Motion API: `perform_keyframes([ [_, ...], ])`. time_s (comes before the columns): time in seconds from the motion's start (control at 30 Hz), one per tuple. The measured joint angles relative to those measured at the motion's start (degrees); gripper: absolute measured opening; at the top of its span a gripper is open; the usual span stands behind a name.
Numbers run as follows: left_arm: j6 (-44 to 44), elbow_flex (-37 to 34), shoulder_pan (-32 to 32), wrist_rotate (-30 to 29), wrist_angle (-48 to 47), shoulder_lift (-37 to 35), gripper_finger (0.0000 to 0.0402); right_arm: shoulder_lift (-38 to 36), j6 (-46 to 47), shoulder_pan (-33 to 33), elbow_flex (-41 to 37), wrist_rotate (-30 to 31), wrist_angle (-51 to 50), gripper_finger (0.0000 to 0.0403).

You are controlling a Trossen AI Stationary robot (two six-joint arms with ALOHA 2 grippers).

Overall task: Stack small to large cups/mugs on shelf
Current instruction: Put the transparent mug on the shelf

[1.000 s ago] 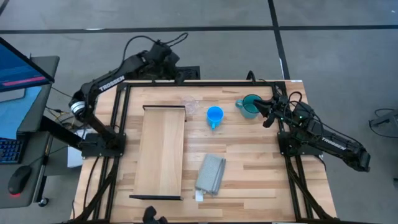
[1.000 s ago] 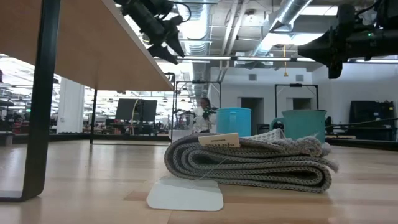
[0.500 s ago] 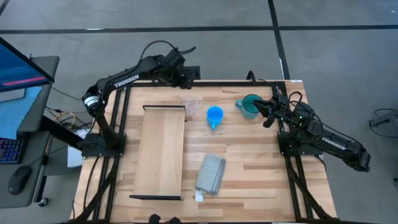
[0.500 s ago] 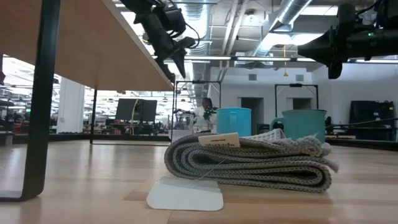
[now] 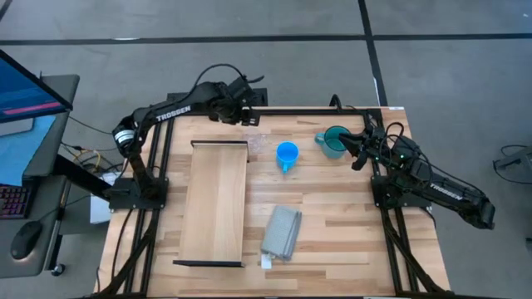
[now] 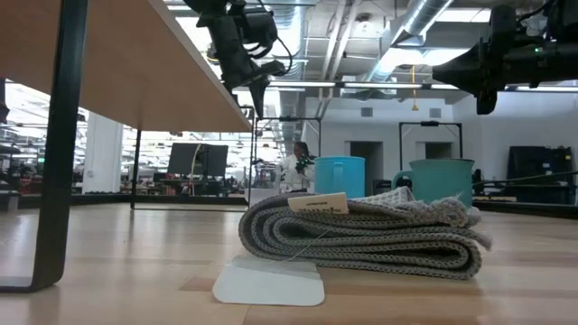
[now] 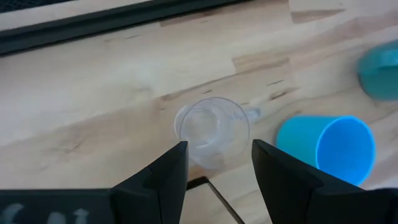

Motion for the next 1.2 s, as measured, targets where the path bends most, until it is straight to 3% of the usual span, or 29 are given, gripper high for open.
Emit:
perform_keyframes([
  [0.53,-8.1,-1.2,-2.3,-1.7,0.0,0.0,0.0169,0.0,0.0,0.0,0.0,0.0,0.0,0.0093],
  [0.9,-7.0,-1.2,-2.6,2.2,0.7,8.7,0.0169,0.0,0.1,0.0,0.0,-0.7,0.0,0.0093],
  [1.2,-6.8,-1.1,-2.7,0.5,-2.7,8.9,0.0169,0.0,0.1,0.0,0.0,-2.0,0.0,0.0093],
])
